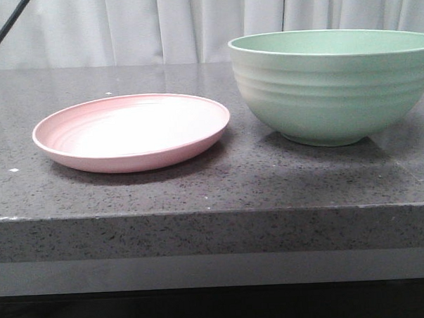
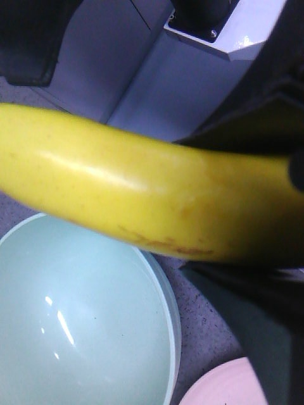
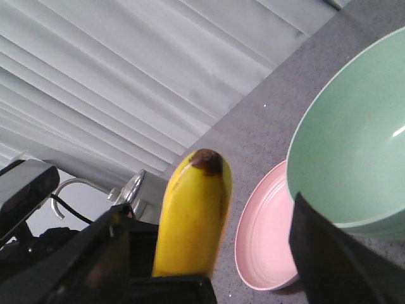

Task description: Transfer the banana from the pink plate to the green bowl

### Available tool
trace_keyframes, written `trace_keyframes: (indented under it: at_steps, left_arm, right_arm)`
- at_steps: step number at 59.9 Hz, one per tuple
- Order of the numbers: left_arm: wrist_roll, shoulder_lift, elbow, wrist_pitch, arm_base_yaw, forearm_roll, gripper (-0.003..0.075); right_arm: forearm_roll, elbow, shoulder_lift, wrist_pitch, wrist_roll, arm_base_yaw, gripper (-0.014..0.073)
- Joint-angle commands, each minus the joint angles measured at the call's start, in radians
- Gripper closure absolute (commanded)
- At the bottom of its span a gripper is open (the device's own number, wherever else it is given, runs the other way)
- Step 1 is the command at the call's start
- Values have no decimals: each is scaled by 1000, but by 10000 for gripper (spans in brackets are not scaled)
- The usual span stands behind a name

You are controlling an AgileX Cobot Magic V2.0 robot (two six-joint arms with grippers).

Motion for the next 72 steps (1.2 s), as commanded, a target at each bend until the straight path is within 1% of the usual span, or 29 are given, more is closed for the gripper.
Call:
trace_keyframes:
  at_steps: [1,12,21,29,52,56,65,72]
  left_arm:
    - [-1,-40,-32,-64,-9,-17,553]
    - [-1,-40,-32,-64,-9,-17,553]
    - [-1,-40,-32,-64,-9,-17,553]
    - [-1,-40,-32,-64,-9,-17,553]
    - [-1,-40,-32,-67,-9,-17,553]
    - [-1,-36,-32,-67,-9,-17,553]
    - [-1,-31,-32,-67,-9,-17,553]
    - [-1,-31,-32,-67,-9,-17,552]
  right_arm:
    - [134,-35,53,17,-108,-7,47]
    - [311,-35,143,96,-273,-7,47]
    - [417,-37,226,170,-375,-7,47]
    - [449,-59,293,251,-422,-5,47]
    - [455,-118,390,349,-440,-4,49]
    - [455,-119,390,351,-440,-4,81]
    - [455,-119,390,353,-440,-4,242]
    - [455,-119,390,354,-440,-4,328]
